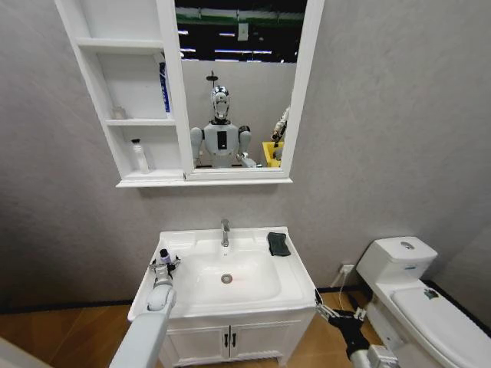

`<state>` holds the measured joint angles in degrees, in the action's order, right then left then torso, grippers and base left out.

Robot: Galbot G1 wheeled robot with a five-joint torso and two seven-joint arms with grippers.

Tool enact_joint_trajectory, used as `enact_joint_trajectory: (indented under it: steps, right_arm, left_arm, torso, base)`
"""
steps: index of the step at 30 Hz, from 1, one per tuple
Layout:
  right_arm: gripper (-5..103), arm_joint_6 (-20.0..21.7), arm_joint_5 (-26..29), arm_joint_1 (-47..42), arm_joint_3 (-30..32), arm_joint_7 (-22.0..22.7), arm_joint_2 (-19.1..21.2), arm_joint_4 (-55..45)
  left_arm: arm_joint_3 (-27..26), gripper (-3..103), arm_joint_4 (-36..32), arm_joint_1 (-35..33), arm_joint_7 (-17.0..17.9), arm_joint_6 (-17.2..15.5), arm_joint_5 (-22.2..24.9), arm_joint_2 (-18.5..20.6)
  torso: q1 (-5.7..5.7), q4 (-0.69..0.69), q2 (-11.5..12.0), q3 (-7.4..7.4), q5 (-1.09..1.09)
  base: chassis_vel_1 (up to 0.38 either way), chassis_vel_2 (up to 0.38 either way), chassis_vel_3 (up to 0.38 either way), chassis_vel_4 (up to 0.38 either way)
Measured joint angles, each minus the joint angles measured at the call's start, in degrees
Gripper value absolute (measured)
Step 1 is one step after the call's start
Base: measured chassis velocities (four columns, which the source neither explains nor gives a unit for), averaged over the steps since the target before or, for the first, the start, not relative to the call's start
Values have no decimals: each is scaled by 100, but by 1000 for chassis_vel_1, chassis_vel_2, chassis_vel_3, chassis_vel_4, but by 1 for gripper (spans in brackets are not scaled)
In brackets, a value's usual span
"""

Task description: Move facial cleanser and shampoo from washbasin to cabinet, then wipe washbasin with towel.

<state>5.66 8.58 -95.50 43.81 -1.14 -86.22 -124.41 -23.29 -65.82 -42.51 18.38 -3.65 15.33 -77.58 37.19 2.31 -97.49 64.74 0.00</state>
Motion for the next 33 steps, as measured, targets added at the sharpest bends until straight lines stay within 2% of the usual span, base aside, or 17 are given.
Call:
enact_joint_trajectory:
  steps: [7,9,11,13,14,17,18,19,21,22,23,24,25,26,30,32,33]
  right_arm:
    - [100,30,-23,50,-39,-10,-20,6]
    - [100,32,-25,52,-39,-13,-20,14]
    - [100,36,-29,56,-40,-16,-21,30]
    - [100,37,-31,58,-40,-18,-23,45]
    - [100,37,-31,58,-40,-18,-23,45]
    - [100,38,-31,61,-37,-20,-23,55]
    - [100,38,-31,61,-37,-20,-23,55]
    - [100,38,-31,62,-36,-22,-24,62]
    - [100,38,-31,63,-33,-28,-25,67]
    - [100,38,-32,62,-30,-48,-26,71]
    - [100,38,-33,59,-29,-61,-27,73]
    - [100,38,-35,56,-29,-70,-29,75]
    - [100,38,-35,56,-29,-70,-29,75]
    - [100,38,-37,54,-30,-77,-36,77]
    - [100,37,-42,61,-33,-80,-44,83]
    - [100,37,-49,64,-27,-94,-46,82]
    - [100,37,-49,64,-27,-94,-46,82]
  left_arm:
    - [-13,100,164,49,27,393,42,-1]
    - [-13,103,181,47,27,470,72,10]
    - [-11,99,220,35,27,595,112,20]
    - [-10,89,232,9,26,628,121,28]
    - [-10,89,232,9,26,628,121,28]
    - [-1,73,171,-39,25,620,128,37]
    - [-1,73,171,-39,25,620,128,37]
    - [5,68,120,-64,25,608,127,37]
    - [9,68,80,-83,25,601,122,36]
    - [12,57,24,-115,25,601,110,36]
    - [12,57,-19,-142,26,601,101,36]
    - [12,51,-67,-176,26,600,88,36]
    - [12,51,-67,-176,26,600,88,36]
    - [10,45,-189,-247,28,595,49,51]
    - [7,43,-523,-389,28,519,-1,115]
    - [-23,43,-1388,-659,62,140,-34,266]
    - [-23,43,-1388,-659,62,140,-34,266]
  torso:
    - [0,0,0,-1,0]
    - [0,0,0,-1,0]
    - [0,0,0,-1,0]
    - [0,0,0,0,0]
    - [0,0,0,0,0]
    - [0,0,0,-1,0]
    - [0,0,0,-1,0]
    - [0,0,0,-1,0]
    - [0,0,0,-1,0]
    - [0,0,0,-1,0]
    - [0,0,0,-1,0]
    - [0,0,0,0,0]
    - [0,0,0,0,0]
    - [0,1,0,-1,0]
    - [0,0,0,0,0]
    - [0,0,0,0,-1]
    - [0,0,0,0,-1]
  base:
    - [0,0,0,0]
    - [0,0,0,0]
    - [0,0,0,0]
    - [0,0,0,0]
    - [0,0,0,0]
    - [0,0,0,0]
    - [0,0,0,0]
    - [0,0,0,0]
    - [0,0,0,0]
    - [0,0,0,0]
    - [0,0,0,0]
    - [0,0,0,0]
    - [0,0,0,0]
    - [0,0,0,0]
    - [0,0,0,0]
    - [0,0,0,0]
    - [0,0,0,0]
